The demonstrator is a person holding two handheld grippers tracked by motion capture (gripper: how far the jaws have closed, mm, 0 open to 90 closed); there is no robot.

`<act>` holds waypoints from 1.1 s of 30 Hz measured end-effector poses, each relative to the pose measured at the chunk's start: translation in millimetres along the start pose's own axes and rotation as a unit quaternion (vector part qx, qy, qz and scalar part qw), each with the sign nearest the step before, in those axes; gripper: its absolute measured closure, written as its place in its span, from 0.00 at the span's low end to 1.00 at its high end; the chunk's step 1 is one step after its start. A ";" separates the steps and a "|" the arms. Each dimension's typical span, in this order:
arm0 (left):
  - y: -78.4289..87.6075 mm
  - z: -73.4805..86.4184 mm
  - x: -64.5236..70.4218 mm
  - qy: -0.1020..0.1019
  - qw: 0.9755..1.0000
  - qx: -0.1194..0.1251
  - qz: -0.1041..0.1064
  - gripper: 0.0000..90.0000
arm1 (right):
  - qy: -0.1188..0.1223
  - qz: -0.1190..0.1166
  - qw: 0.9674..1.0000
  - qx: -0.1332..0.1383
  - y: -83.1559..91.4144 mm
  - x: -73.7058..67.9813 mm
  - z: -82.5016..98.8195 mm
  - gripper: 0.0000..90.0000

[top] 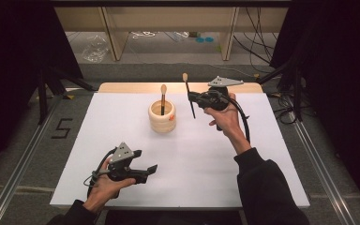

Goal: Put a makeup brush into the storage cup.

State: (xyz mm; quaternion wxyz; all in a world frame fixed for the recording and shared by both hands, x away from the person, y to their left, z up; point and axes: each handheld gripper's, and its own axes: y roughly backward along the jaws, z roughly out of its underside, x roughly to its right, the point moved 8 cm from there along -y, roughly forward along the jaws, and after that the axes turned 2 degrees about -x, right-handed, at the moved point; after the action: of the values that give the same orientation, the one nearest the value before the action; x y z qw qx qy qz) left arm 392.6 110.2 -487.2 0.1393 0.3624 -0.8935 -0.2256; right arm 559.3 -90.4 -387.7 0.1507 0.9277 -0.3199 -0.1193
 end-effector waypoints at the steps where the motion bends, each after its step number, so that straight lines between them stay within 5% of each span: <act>1: 0.1 -0.2 -0.8 0.000 1.000 0.001 -0.002 0.18 | 0.000 -0.002 1.000 0.004 -1.0 -0.2 -1.2 0.93; 8: 0.0 1.0 3.3 0.022 1.000 -0.003 0.006 0.18 | 0.001 -0.001 1.000 0.021 -10.8 -1.1 -9.0 0.92; 9: 7.4 -10.3 -33.8 -0.144 0.986 -0.004 -0.089 0.18 | 0.001 -0.001 1.000 0.023 -12.8 -1.5 -10.1 0.93; 11: 6.2 -10.4 -32.0 -0.144 0.987 0.000 -0.077 0.18 | 0.001 -0.002 1.000 0.025 -16.4 -3.6 -11.5 0.93; 12: 3.2 -8.4 -23.1 -0.134 0.990 -0.002 -0.033 0.18 | -0.001 -0.004 1.000 0.025 -18.3 -4.9 -12.2 0.93; 13: 0.4 -0.1 -0.8 -0.015 1.000 -0.004 0.011 0.18 | 0.002 -0.005 1.000 0.027 -20.4 -6.0 -12.8 0.93; 21: 0.8 0.4 -1.2 -0.019 1.000 -0.006 0.010 0.18 | -0.007 -0.012 1.000 0.025 -34.8 -13.7 -14.3 0.93; 22: 0.3 -1.3 -3.9 -0.037 0.999 -0.001 0.011 0.18 | -0.007 -0.012 1.000 0.026 -36.3 -13.7 -14.3 0.93; 33: 0.3 0.1 -2.2 -0.024 1.000 -0.006 0.010 0.18 | -0.008 -0.008 0.999 0.037 -42.2 -10.6 -21.5 0.93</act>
State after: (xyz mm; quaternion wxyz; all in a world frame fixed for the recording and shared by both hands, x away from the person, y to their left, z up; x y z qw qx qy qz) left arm 394.0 112.0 -487.3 0.1218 0.3472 -0.8987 -0.2385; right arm 581.5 -47.7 -381.5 0.1126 0.9342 -0.3179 -0.1162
